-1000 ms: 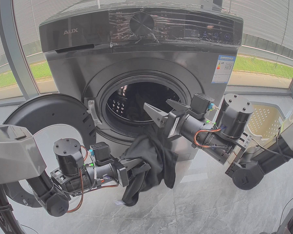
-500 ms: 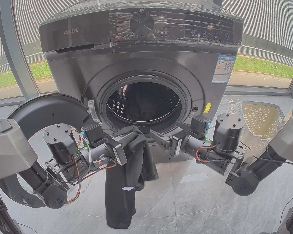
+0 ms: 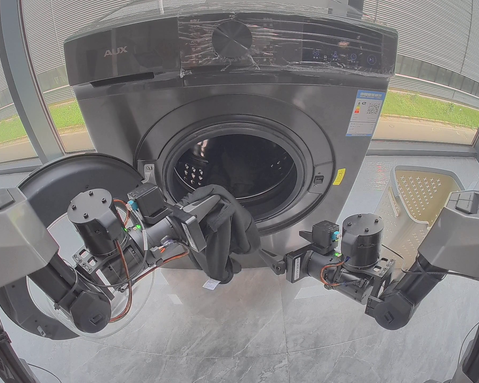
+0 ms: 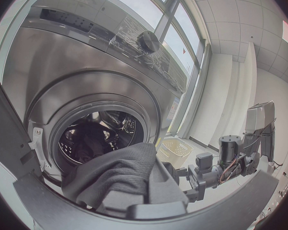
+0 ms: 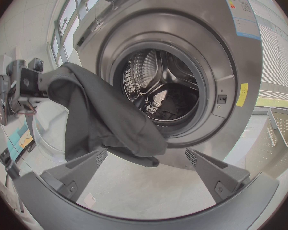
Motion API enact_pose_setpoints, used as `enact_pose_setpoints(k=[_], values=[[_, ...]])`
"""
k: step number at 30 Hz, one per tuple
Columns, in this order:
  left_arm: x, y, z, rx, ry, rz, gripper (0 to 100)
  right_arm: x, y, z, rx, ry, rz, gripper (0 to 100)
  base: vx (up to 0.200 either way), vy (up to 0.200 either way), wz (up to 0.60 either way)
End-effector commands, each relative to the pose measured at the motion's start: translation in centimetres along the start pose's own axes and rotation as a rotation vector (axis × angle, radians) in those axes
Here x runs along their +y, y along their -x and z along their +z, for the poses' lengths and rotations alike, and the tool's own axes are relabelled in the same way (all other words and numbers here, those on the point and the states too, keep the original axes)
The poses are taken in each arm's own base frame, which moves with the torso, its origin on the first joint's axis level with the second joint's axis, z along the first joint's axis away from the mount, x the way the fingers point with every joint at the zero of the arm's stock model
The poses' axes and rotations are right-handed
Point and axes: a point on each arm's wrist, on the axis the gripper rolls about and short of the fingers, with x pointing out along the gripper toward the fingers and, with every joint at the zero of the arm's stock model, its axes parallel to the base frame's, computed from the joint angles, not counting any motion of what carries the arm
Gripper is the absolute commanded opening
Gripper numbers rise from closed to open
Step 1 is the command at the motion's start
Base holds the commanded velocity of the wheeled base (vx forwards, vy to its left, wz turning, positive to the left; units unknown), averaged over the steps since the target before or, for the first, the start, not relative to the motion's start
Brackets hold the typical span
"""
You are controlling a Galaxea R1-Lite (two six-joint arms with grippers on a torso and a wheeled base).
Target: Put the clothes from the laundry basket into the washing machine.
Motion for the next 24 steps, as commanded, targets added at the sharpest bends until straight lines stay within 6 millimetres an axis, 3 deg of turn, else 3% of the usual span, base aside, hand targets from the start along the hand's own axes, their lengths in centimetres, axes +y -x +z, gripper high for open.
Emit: enact_pose_setpoints(k=[1, 24], values=[[0.0, -0.3, 0.5, -0.023, -0.005, -0.003, 0, -0.4, -0.8, -1.7, 0.051, 0.012, -0.015, 100, 0.0, 0.0, 0.0], [0.1, -0.9, 0.6, -0.045, -0.005, 0.038, 0, 1.1, -2.8, -3.1, 0.054, 0.047, 0.025, 100, 0.0, 0.0, 0.0]])
